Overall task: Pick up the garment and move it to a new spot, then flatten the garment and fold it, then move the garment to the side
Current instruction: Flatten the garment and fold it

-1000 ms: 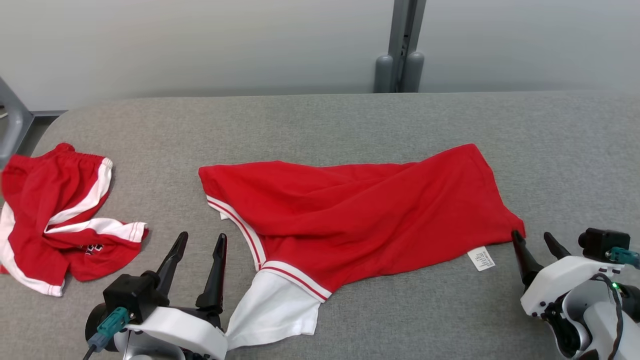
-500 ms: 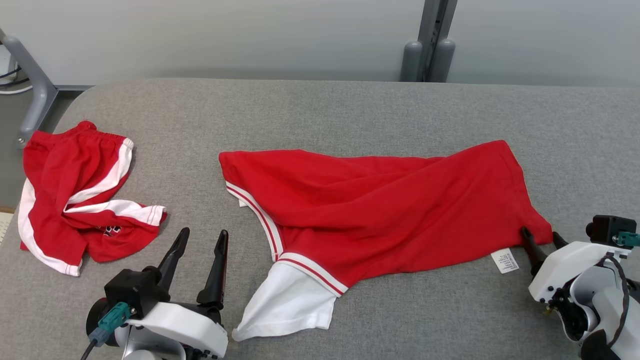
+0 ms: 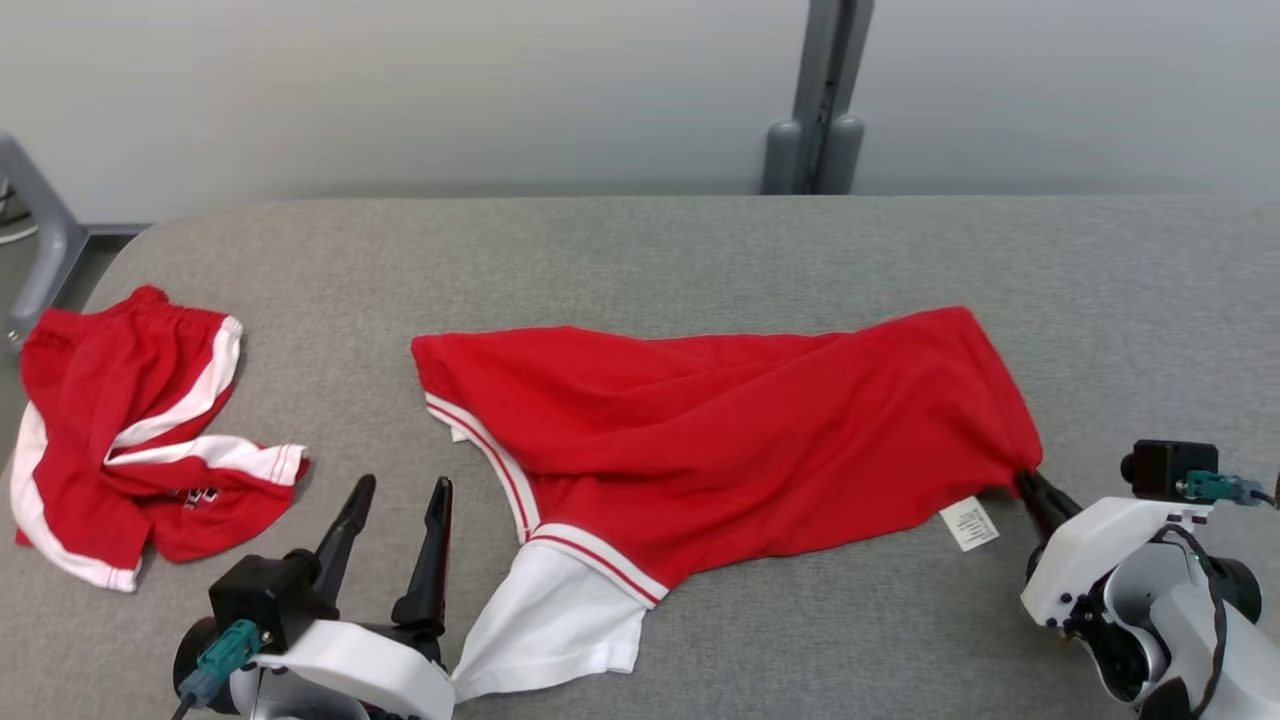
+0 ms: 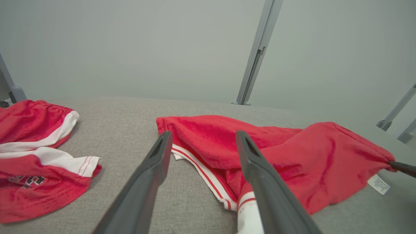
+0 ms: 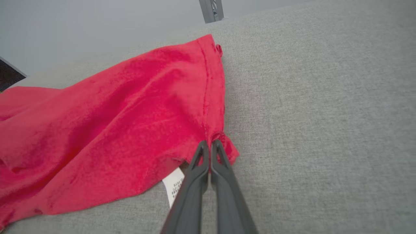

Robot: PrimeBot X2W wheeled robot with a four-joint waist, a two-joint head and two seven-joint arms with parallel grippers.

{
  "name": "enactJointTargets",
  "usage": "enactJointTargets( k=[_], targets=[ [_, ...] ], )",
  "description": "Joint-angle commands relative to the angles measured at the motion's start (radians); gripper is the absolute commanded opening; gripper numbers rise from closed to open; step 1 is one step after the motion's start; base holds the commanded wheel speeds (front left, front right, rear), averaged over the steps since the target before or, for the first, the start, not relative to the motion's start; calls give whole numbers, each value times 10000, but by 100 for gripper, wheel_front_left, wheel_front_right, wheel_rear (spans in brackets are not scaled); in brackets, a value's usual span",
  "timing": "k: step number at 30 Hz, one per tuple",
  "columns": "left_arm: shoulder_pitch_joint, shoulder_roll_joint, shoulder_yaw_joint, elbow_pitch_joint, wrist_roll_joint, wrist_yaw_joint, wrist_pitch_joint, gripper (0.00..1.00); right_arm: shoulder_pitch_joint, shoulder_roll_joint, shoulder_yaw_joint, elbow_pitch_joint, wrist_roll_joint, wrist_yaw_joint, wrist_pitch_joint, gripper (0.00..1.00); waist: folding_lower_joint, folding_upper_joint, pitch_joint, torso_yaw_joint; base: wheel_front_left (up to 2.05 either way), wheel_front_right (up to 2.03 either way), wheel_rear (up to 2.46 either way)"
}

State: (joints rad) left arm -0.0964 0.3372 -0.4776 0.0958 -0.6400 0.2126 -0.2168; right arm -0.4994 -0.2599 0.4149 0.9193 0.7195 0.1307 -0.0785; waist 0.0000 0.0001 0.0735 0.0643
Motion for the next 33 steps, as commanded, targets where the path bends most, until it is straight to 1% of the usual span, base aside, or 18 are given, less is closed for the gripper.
enactJointTargets(
  k=[1, 2, 7, 12, 16, 17, 19, 21, 22, 23, 24, 27, 33],
  targets=[
    [116, 11, 9, 30, -79, 40, -76, 100, 280, -226, 120, -392, 246, 1, 196, 0, 0, -1, -263, -341, 0, 0, 0],
    [116, 11, 9, 30, -79, 40, -76, 100, 280, -226, 120, -392, 246, 1, 196, 0, 0, -1, -263, -341, 0, 0, 0],
    [309, -26, 1, 0, -99, 137, -118, 100, 1013, -879, 276, -2011, 1040, 1, 1168, 0, 0, -1, -475, -818, 0, 0, 0],
    [426, 22, 19, -31, -103, 197, -121, 100, 1938, -1619, -100, -3744, 1823, 1, 2533, 0, 0, -1, -533, -1070, 0, 0, 0],
    [460, 37, -23, -24, -122, 204, -79, 100, 2832, -1972, -511, -4723, 2205, 1, 3854, 0, 0, -1, -564, -1160, 0, 0, 0],
    [450, 36, -37, -21, -123, 208, -73, 100, 2982, -2021, -607, -4833, 2148, 1, 4109, 0, 0, -1, -566, -1164, 0, 0, 0],
    [420, 35, -64, -10, -128, 204, -58, 100, 3251, -1891, -830, -5011, 2075, 1, 4475, 0, 0, -1, -564, -1159, 0, 0, 0],
    [394, 40, -87, 4, -125, 194, -35, 100, 3490, -1743, -1059, -4929, 1864, 1, 4732, 0, 0, -1, -579, -1138, 0, 0, 0],
    [390, 42, -100, 10, -128, 189, -25, 100, 3523, -1706, -1225, -4835, 1651, 1, 4719, 2, 0, -1, -586, -1122, 0, 0, 0],
    [395, 48, -111, 19, -137, 179, -17, 100, 3510, -1607, -1468, -4716, 1431, 1, 4585, 36, 0, -1, -595, -1107, 0, 0, 0],
    [402, 62, -112, 33, -149, 170, -9, 100, 3509, -1455, -1624, -4625, 1230, 1, 4528, 100, 0, -1, -603, -1091, 0, 0, 0],
    [425, 98, -108, 75, -182, 154, -17, 100, 3496, -1010, -2100, -4550, 794, 1, 4318, 100, 0, -1, -649, -1048, 0, 0, 0],
    [458, 153, -40, -16, -164, 276, -74, 100, 3526, -506, -2937, -5250, 87, 1, 3341, 100, 0, -1, -738, -1025, 0, 0, 0]
  ],
)
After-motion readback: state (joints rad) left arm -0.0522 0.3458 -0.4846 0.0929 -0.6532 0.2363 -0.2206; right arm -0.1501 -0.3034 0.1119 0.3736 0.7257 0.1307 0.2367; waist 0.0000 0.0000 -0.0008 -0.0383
